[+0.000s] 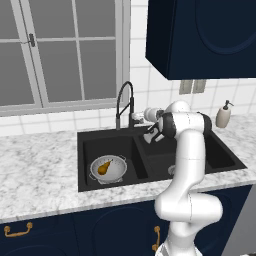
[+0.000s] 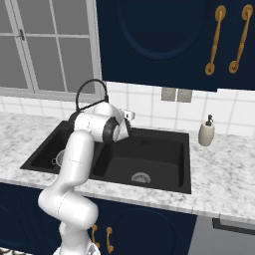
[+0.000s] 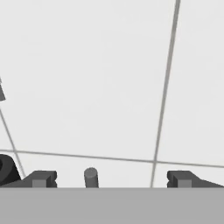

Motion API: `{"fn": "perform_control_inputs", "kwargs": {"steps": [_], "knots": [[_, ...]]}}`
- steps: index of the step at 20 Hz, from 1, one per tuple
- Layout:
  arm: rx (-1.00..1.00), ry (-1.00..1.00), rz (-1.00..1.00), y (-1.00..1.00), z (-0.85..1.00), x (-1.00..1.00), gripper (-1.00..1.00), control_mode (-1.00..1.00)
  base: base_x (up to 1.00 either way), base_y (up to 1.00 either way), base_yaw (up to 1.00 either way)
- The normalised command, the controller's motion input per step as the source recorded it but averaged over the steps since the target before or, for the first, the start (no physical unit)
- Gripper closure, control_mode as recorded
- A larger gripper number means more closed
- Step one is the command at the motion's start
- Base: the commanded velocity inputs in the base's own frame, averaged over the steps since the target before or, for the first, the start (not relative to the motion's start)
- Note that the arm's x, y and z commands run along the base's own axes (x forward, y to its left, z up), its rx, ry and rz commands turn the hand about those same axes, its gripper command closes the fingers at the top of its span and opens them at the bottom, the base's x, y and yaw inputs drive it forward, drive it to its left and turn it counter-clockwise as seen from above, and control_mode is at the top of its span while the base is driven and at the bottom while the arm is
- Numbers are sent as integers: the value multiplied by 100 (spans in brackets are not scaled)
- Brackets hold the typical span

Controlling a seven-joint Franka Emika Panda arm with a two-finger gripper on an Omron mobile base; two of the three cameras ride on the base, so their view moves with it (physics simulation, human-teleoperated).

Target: Put the colander in the sink, put the pear in the colander, and turn on the sink faucet and pour water over the colander.

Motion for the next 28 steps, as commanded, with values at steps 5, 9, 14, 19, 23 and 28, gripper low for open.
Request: {"fn": "perform_control_inputs", "kwargs": {"steps": [5,9,14,19,23,28], "knots": [[0,0,0,-1,-1,9,-100,-100,0,0,0],[0,0,0,-13,-1,8,-100,-100,0,0,0],[0,0,0,-24,0,0,-100,-100,0,0,0],[0,0,0,-37,0,0,-100,-100,0,0,0],[0,0,0,-38,0,0,-100,-100,0,0,0],[0,0,0,-42,0,0,-100,-100,0,0,0]]}}
